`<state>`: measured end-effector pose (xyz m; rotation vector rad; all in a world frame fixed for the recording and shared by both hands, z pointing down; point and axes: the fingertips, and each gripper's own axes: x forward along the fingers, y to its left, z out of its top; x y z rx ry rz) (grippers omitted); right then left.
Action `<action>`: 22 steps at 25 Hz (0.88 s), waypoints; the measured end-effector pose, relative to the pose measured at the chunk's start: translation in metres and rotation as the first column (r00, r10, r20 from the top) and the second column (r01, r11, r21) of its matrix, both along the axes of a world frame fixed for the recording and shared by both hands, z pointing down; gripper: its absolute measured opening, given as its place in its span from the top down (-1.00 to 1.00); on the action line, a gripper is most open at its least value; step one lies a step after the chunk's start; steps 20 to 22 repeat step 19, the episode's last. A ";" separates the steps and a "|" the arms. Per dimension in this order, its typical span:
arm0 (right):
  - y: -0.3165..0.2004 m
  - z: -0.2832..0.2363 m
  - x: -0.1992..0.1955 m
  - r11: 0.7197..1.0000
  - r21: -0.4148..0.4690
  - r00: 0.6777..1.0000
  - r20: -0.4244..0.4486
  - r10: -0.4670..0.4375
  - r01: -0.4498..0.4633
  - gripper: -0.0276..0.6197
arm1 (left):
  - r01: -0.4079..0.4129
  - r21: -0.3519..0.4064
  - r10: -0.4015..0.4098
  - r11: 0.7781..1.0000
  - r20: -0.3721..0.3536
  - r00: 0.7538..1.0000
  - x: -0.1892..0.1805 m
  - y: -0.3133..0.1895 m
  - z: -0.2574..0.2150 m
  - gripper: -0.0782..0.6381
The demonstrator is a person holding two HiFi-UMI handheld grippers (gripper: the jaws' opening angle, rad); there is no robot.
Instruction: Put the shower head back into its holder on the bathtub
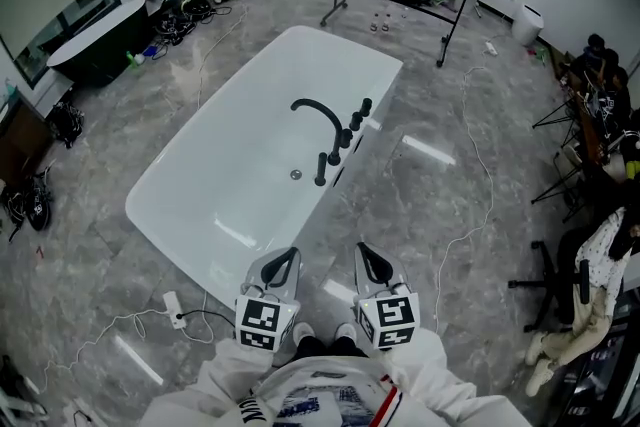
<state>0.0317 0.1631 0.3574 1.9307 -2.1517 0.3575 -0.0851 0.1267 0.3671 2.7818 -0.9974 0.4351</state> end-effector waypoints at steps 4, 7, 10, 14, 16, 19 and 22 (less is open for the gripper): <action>-0.002 -0.006 0.014 1.000 0.009 1.000 0.004 -0.020 0.020 0.90 | 0.033 0.017 -0.033 0.999 0.001 0.999 0.012 -0.002 -0.009 0.79; -0.003 -0.008 0.018 0.999 0.016 1.000 0.011 -0.028 0.028 0.90 | 0.045 0.011 -0.045 0.999 0.014 0.999 0.014 0.002 -0.004 0.78; -0.005 -0.009 0.021 0.999 0.021 0.999 0.015 -0.042 0.041 0.90 | 0.057 0.019 -0.057 0.998 0.019 0.998 0.017 0.003 -0.005 0.78; -0.005 -0.008 0.025 0.998 0.025 0.998 0.020 -0.051 0.051 0.90 | 0.064 0.029 -0.064 0.998 0.031 0.997 0.021 0.003 -0.006 0.78; -0.005 -0.008 0.027 0.998 0.023 0.998 0.020 -0.057 0.056 0.90 | 0.069 0.025 -0.070 0.997 0.032 0.997 0.023 0.003 -0.005 0.78; -0.005 -0.007 0.029 0.998 0.022 0.998 0.020 -0.062 0.062 0.90 | 0.074 0.023 -0.074 0.997 0.027 0.997 0.026 0.003 -0.007 0.78; -0.005 -0.007 0.029 0.998 0.022 0.998 0.020 -0.062 0.062 0.90 | 0.074 0.023 -0.074 0.997 0.027 0.997 0.026 0.003 -0.007 0.78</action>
